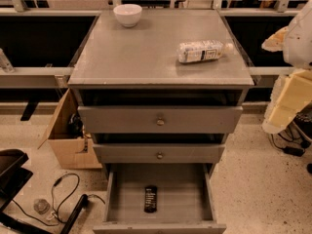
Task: Pick rxbar chocolate from bottom drawer and place on counter
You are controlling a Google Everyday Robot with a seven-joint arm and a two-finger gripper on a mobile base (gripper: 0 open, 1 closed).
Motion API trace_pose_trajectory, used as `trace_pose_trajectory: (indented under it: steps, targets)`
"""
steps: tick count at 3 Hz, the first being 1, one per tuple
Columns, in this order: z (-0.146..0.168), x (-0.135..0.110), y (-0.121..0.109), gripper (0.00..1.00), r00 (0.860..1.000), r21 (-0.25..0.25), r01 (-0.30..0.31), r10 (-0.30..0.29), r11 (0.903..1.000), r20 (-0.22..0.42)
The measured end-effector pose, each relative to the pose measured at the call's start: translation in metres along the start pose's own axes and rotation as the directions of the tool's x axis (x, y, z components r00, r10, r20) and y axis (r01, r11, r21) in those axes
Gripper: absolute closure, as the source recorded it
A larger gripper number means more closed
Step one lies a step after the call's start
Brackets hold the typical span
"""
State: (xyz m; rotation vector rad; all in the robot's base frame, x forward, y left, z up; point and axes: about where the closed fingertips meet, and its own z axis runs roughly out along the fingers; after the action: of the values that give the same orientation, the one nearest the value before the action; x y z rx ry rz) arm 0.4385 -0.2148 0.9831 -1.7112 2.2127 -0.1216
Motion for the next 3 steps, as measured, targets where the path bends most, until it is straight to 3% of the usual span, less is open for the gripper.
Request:
trace_pose_trajectory:
  steps: [2, 3]
  targets:
    - [0.02, -0.003, 0.001, 0.0, 0.999, 0.012, -0.033, 0.033, 0.9994, 0.029]
    - [0.102, -0.008, 0.007, 0.0, 0.99, -0.054, -0.134, 0.137, 0.9895, 0.045]
